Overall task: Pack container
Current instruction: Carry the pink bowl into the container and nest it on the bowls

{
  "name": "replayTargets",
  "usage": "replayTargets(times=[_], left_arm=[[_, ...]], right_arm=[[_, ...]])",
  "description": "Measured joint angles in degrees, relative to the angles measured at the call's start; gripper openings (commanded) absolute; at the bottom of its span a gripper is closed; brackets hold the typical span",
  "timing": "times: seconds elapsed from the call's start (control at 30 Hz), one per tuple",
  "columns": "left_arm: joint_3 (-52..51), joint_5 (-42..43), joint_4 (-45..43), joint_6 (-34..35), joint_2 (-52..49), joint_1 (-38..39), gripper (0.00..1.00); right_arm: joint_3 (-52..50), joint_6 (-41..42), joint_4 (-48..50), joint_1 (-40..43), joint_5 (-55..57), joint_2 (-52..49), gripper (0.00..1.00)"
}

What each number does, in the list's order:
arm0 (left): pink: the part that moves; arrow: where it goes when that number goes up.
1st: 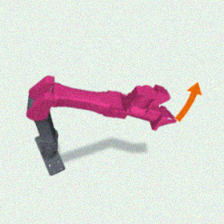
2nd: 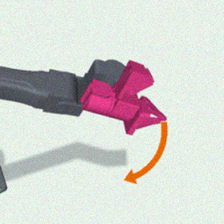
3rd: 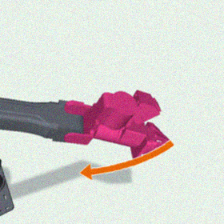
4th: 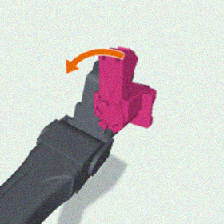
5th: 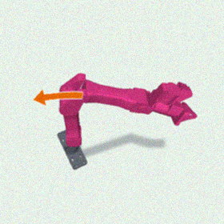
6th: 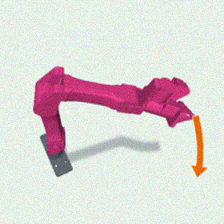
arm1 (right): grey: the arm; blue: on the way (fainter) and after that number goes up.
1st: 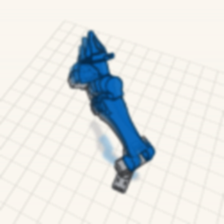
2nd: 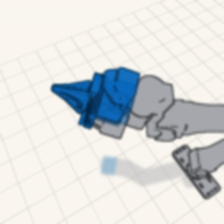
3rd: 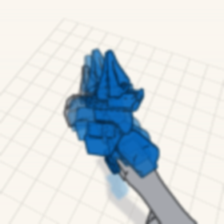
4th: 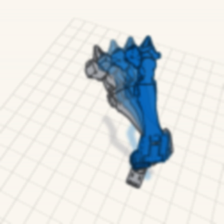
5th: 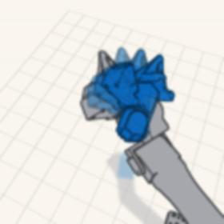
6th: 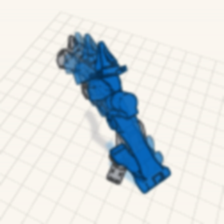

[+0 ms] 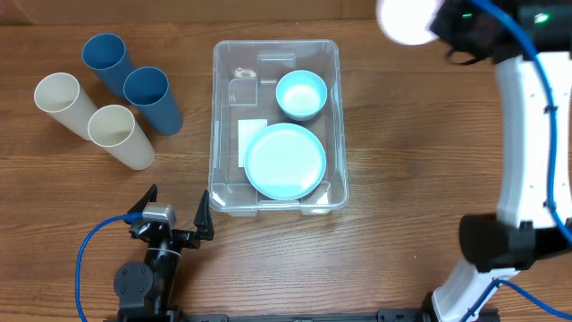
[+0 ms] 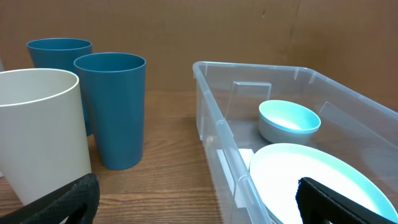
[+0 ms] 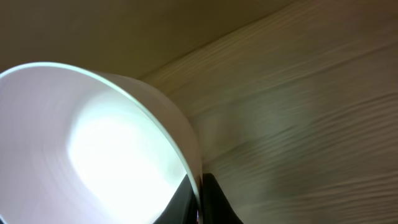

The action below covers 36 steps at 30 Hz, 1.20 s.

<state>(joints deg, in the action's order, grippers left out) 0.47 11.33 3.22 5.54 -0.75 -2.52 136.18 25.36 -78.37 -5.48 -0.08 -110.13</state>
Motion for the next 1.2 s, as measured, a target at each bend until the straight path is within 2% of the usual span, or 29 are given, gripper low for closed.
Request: replayTargets(times=[0.17, 0.23, 0.5, 0.7, 0.9, 0.93, 1.0, 1.07, 1.2], left_arm=[[0.00, 0.00, 0.00, 0.00, 0.00, 0.00, 1.00], [0.00, 0.00, 0.00, 0.00, 0.00, 0.00, 1.00], [0.00, 0.00, 0.00, 0.00, 0.00, 0.00, 1.00], [0.00, 0.00, 0.00, 0.00, 0.00, 0.00, 1.00], [0.00, 0.00, 0.00, 0.00, 0.00, 0.00, 1.00], [0.00, 0.02, 0.00, 0.00, 0.00, 0.00, 1.00], [0.00, 0.02, 0.00, 0.00, 0.00, 0.00, 1.00], [0.00, -0.02, 0.00, 0.00, 0.00, 0.00, 1.00], [0.00, 0.00, 0.00, 0.00, 0.00, 0.00, 1.00]], right_arm=[[-3.52, -2.10, 0.76, -16.06, 1.57, -2.45, 0.04], [-6.99, -2.29, 2.29, -19.39, 2.62, -4.44, 0.04], [-19.76, -1.60, 14.60, -20.09, 5.07, -11.43, 0.04], [-20.48, -1.60, 20.52, -20.04, 8.48, -11.43, 0.04], [-20.50, -1.60, 21.11, -19.69, 9.55, -13.35, 0.04], [-20.52, -1.46, 21.14, -19.61, 9.70, -14.01, 0.09], [-20.68, -1.03, 21.14, -19.43, 10.54, -14.58, 0.50], [-20.70, -0.70, 21.18, -19.32, 10.91, -14.60, 0.58], [-20.70, -0.48, 21.40, -19.04, 10.97, -14.60, 0.57]])
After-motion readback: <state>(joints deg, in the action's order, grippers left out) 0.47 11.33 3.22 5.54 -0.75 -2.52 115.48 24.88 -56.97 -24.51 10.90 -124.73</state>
